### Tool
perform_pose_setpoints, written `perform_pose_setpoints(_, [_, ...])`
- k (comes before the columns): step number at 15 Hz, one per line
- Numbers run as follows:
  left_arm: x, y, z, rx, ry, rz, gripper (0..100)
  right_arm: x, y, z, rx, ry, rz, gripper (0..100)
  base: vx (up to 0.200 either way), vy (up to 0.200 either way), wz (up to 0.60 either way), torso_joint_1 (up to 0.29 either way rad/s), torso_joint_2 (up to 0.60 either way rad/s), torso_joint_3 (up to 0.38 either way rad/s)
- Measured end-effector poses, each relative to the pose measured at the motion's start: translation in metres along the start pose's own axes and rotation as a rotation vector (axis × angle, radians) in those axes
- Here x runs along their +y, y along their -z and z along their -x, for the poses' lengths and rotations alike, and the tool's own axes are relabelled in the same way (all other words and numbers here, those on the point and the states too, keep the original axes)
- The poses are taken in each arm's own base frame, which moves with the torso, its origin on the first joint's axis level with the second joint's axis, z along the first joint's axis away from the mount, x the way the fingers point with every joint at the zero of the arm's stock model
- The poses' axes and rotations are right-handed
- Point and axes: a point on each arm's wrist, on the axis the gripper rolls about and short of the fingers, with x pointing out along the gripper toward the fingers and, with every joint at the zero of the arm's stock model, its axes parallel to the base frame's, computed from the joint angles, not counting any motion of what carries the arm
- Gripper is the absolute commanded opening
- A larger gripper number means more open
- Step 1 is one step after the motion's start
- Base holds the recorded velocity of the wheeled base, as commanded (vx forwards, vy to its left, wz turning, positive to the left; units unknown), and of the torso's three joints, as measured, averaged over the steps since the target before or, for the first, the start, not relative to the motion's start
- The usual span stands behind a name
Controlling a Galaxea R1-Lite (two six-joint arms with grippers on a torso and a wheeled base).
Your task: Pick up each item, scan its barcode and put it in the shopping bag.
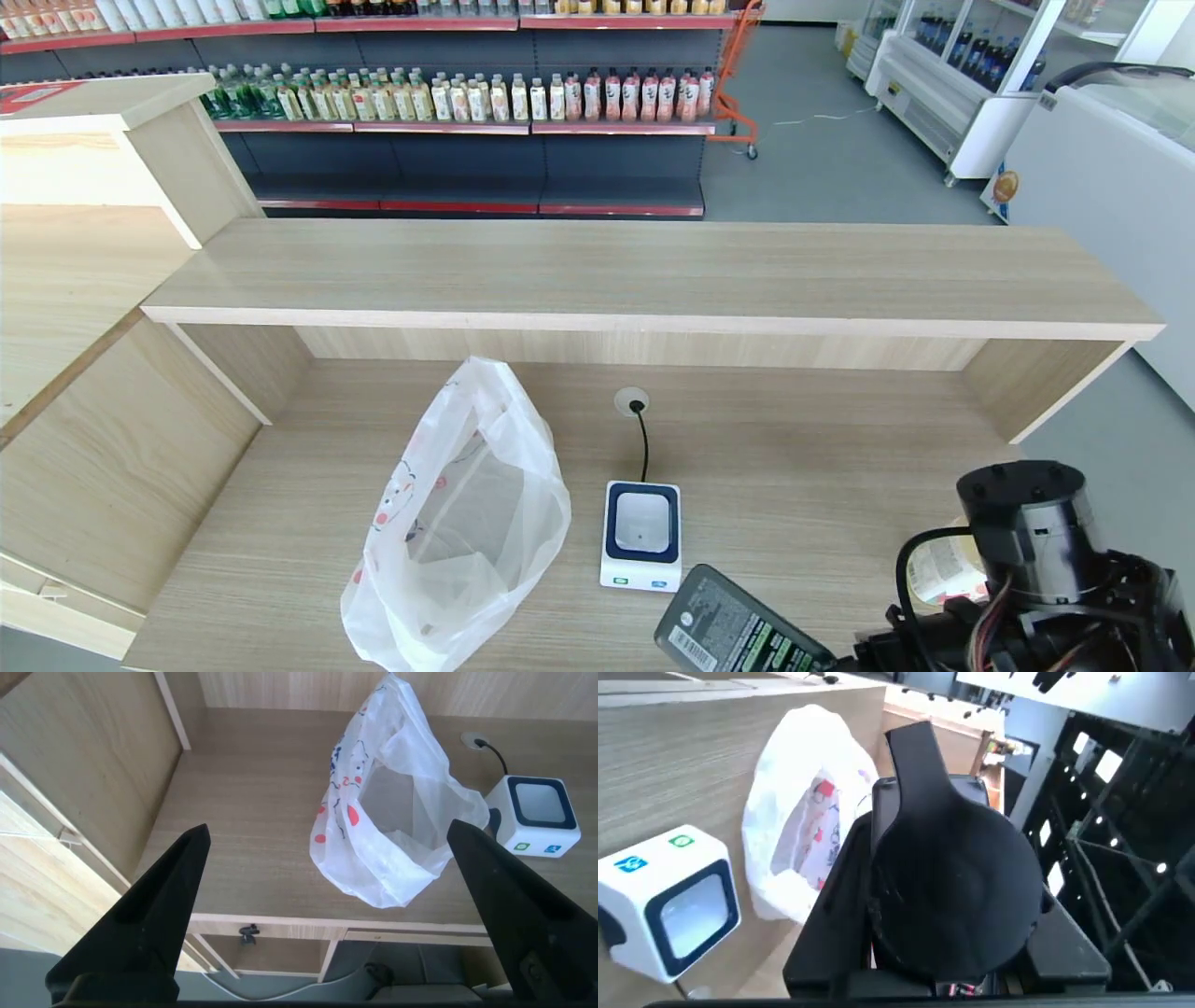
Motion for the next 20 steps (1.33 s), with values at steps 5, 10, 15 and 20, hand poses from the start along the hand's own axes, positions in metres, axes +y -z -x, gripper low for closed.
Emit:
perform_pose_setpoints(5, [0.0, 0.0, 0.0, 0.0, 0.0, 0.0, 100, -0.019, 0.016, -0.025, -0.111, 0.201, 0.146, 0, 0.0, 0.0, 0.0, 0.0, 0.0, 0.0])
perform_pose_setpoints(10, [0.0, 0.0, 0.0, 0.0, 0.0, 0.0, 100, -0.016, 0.014, -0.023, -0.111, 0.193, 0.143, 0, 0.0, 0.0, 0.0, 0.0, 0.0, 0.0])
perform_pose_setpoints(15, [0.0, 0.0, 0.0, 0.0, 0.0, 0.0, 100, -0.009, 0.009, -0.005, -0.083, 0.186, 0.11, 0, 0.0, 0.0, 0.0, 0.0, 0.0, 0.0])
perform_pose_setpoints(20, [0.0, 0.0, 0.0, 0.0, 0.0, 0.0, 100, -0.011, 0.008, -0.001, -0.074, 0.188, 0.116, 0, 0.0, 0.0, 0.0, 0.0, 0.0, 0.0])
